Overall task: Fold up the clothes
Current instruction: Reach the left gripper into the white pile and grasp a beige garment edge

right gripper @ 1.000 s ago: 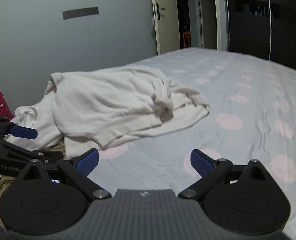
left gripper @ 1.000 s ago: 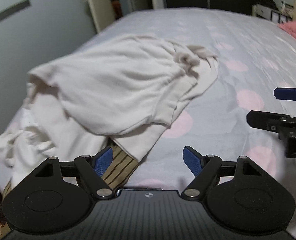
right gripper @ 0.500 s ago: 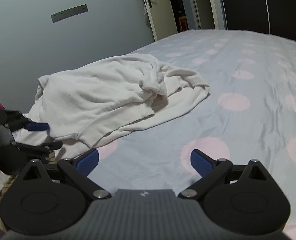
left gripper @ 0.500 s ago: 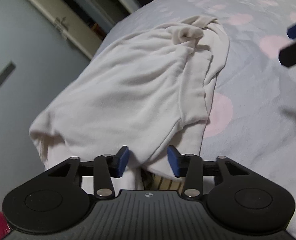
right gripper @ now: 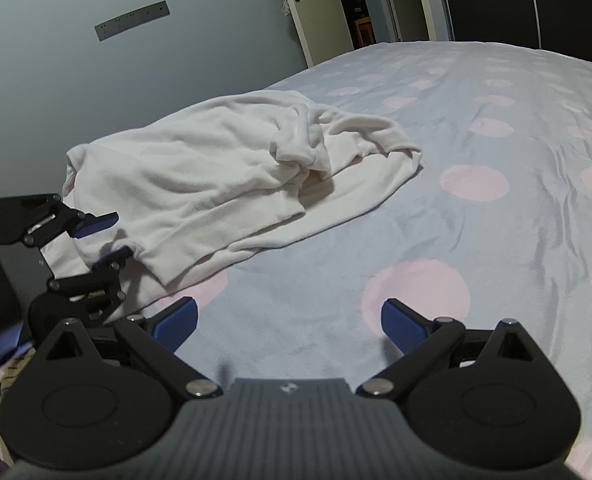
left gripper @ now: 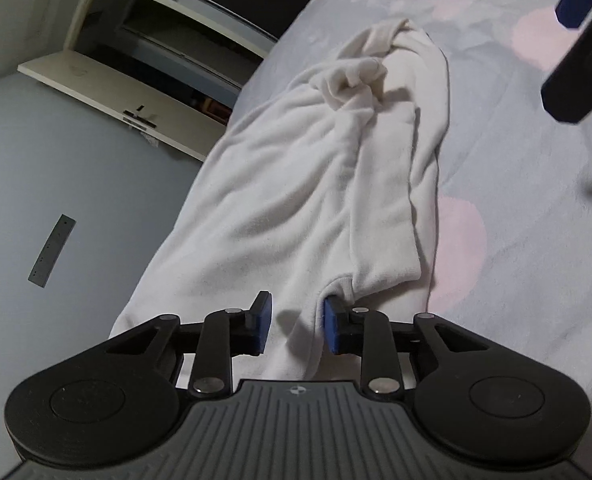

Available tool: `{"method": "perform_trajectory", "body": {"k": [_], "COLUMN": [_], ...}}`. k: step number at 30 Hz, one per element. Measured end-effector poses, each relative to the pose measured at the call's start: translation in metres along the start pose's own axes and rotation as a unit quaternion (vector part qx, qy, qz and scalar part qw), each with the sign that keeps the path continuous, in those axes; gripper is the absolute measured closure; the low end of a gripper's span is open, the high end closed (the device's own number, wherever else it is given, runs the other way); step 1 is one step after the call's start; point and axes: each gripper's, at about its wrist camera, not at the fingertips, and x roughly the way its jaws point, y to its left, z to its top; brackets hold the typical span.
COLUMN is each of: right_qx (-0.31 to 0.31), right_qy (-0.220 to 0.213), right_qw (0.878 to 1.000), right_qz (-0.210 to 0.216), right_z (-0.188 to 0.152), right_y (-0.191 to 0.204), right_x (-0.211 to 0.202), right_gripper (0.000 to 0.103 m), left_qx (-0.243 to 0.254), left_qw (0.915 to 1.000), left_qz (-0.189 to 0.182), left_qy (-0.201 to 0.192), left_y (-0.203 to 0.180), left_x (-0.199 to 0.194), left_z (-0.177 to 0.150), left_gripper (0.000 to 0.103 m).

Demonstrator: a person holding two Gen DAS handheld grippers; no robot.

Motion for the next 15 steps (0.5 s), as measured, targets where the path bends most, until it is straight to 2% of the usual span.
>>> {"method": "perform_trajectory", "body": {"k": [3,7,9,10,11,15], "right_qx": [0.007,0.011,0.007,0.006,0.004,0.003], "right_qy": [0.0,0.0,-0.002,-0.004,-0.007,-0.019], "right_qw": [1.0,1.0,1.0,1.0,1.0,0.999], "right_qz": [-0.002,-0.003,-0.006,-0.009,-0.013,-0.026], "right_z": [0.0,0.001,0.001,0.001,0.0,0.001], "right_y": [-0.003,-0.004,-0.003,-0.003,-0.003,-0.007], "right_x": [0.0,0.0,0.0,-0.001,-0.001,-0.006], "right_gripper": [0.004,0.004,0.004,0.004,0.004,0.004], "left_qx": [0.012,0.012,-0.001,-0.012,-0.024,-0.061], "left_qw": [0.9998,0.9997,0.9998,0.9998,0.9996,0.9975], "left_qz": [-0.004,0.013,0.018,0.017,0.012,-0.008], "left_qy": [0.014,0.018,0.005,-0.003,-0.011,-0.036], "left_y": [-0.006,-0.007,-0.002,0.003,0.008,0.023], "left_x": [0.006,0.008,0.004,0.001,-0.003,-0.019], "left_z": [-0.001,0.001,0.004,0.007,0.011,0.026], "left_gripper": [0.077,0.077,0.084,0.095,0.099,0.101]}}
